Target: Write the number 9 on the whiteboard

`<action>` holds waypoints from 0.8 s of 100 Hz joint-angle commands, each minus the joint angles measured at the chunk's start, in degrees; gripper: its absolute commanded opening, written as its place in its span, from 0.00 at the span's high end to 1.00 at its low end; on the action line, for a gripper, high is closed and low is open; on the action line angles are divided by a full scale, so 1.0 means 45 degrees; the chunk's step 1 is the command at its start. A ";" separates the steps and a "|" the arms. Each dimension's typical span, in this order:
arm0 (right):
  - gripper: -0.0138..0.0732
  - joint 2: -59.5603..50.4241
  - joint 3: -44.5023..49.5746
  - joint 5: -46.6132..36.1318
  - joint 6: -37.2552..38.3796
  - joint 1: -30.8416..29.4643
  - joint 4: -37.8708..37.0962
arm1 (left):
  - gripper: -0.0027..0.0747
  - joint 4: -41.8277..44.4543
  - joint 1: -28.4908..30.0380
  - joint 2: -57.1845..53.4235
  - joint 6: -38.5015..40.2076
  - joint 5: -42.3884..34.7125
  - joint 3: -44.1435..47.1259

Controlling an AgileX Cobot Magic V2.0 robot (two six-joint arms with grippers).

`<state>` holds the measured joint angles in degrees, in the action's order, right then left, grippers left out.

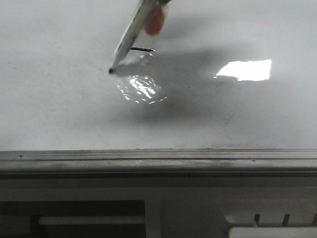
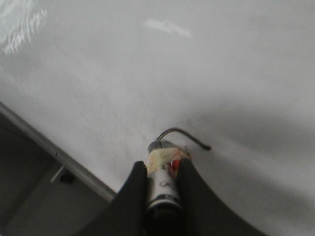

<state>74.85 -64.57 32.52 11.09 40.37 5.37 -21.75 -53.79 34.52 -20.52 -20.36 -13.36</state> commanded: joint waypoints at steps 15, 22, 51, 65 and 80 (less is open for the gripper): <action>0.92 -0.0670 0.0013 0.0335 -0.0136 -0.0829 -0.1334 | 0.71 0.0003 -0.0085 0.0006 0.0028 -0.0808 -0.0337; 0.92 -0.0755 -0.0351 0.0585 -0.0136 -0.1136 -0.1423 | 0.71 0.0003 -0.0085 0.0006 0.0028 -0.0808 -0.0337; 0.92 -0.0755 -0.1392 0.0313 -0.0136 -0.1362 -0.1821 | 0.71 0.0003 -0.0085 0.0006 0.0028 -0.0760 -0.0337; 0.92 -0.0733 -0.1392 0.0302 -0.0136 -0.1362 -0.1822 | 0.71 0.0003 -0.0085 0.0006 0.0028 -0.0760 -0.0337; 0.92 -0.0733 -0.1392 -0.0153 -0.0136 -0.1362 -0.1822 | 0.71 0.0003 -0.0085 0.0006 0.0028 -0.0760 -0.0337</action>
<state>72.40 -69.06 37.81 11.55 35.08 1.71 -21.87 -53.79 34.52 -20.52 -20.26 -13.36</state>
